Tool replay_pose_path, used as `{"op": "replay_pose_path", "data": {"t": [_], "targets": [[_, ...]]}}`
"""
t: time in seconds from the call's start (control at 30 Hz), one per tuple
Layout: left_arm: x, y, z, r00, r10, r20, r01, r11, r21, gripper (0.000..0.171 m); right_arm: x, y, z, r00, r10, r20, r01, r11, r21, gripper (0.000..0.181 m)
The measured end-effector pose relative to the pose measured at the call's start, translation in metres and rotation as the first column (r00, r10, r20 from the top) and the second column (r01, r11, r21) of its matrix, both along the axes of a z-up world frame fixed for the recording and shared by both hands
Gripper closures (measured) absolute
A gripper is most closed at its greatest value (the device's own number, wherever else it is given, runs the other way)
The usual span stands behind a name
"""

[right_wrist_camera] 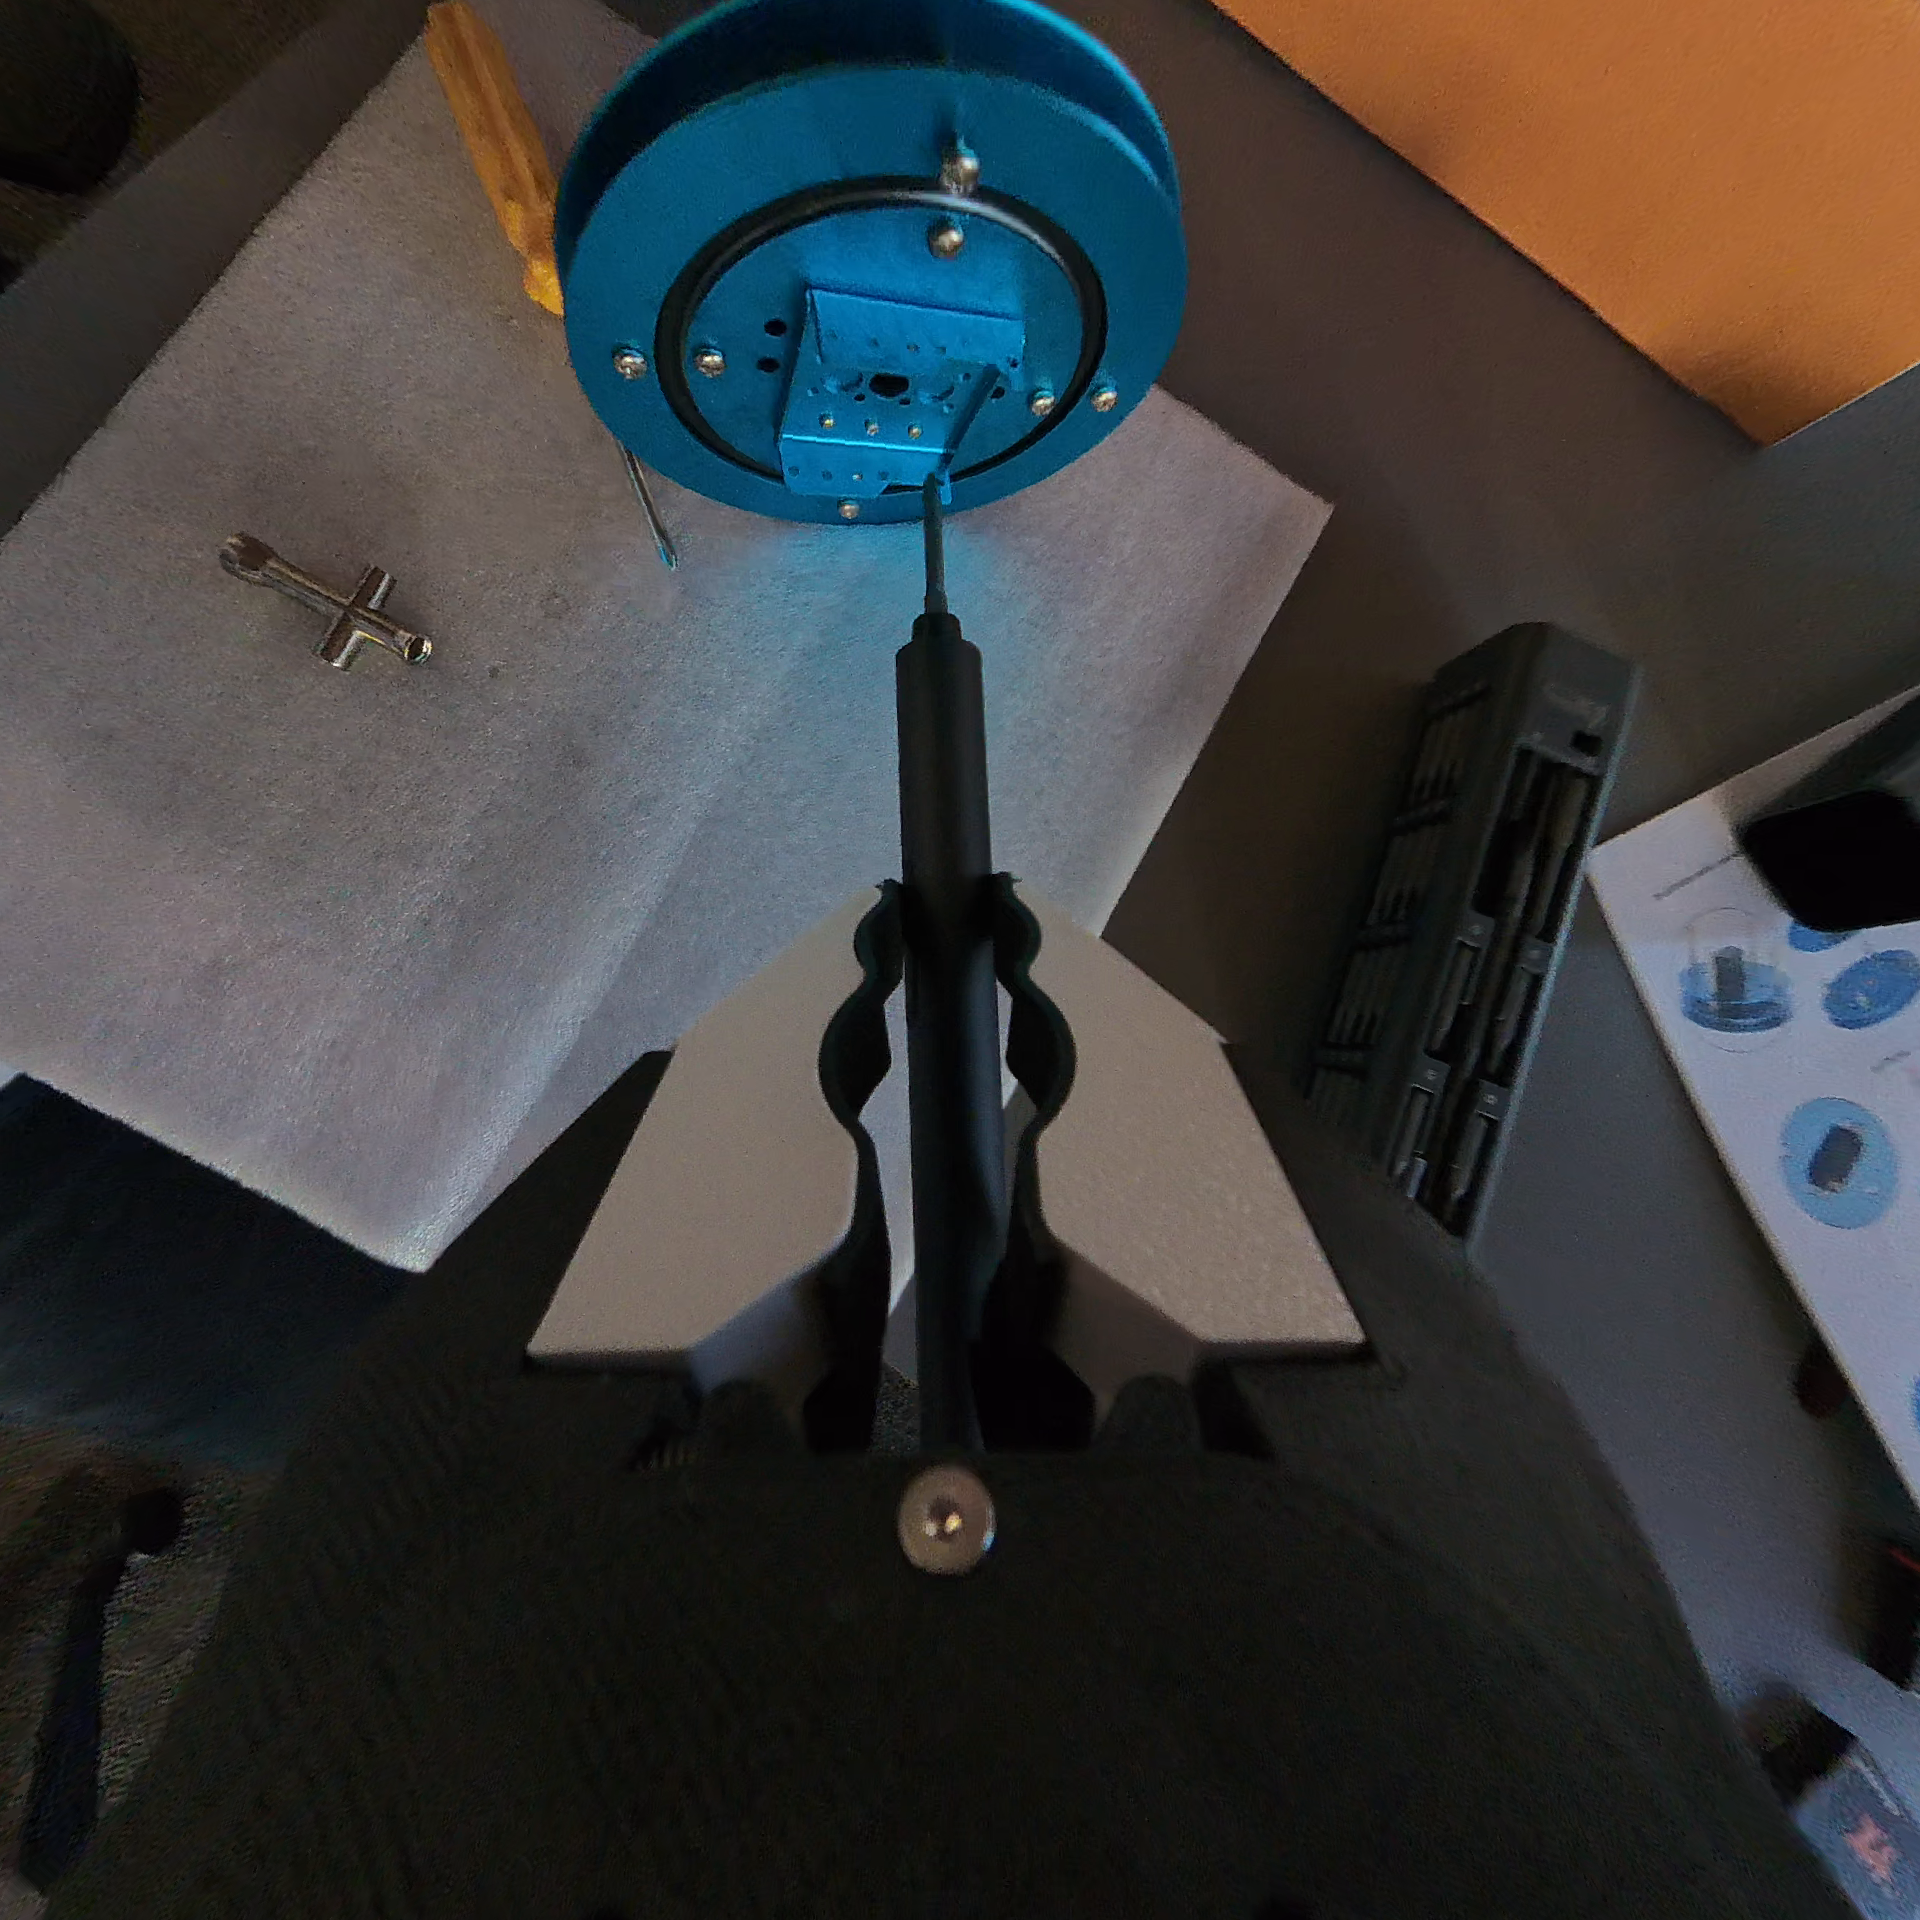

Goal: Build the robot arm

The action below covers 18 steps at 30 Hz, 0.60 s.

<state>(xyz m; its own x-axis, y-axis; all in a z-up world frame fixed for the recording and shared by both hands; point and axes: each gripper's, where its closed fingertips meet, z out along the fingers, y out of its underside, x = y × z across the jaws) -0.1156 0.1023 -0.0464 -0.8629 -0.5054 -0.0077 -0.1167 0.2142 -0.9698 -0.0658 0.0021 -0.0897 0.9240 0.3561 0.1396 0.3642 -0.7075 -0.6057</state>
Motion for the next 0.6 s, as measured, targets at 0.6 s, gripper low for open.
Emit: {"op": "replay_pose_path", "data": {"t": [0.6], "targets": [[-0.001, 0.0, 0.0, 1.0, 0.0, 0.005, 0.0, 1.0, -0.009, 0.168, 0.0, 0.013, 0.041, 0.99, 0.034, 0.139, -0.04, 0.998, 0.041, 0.165]]}}
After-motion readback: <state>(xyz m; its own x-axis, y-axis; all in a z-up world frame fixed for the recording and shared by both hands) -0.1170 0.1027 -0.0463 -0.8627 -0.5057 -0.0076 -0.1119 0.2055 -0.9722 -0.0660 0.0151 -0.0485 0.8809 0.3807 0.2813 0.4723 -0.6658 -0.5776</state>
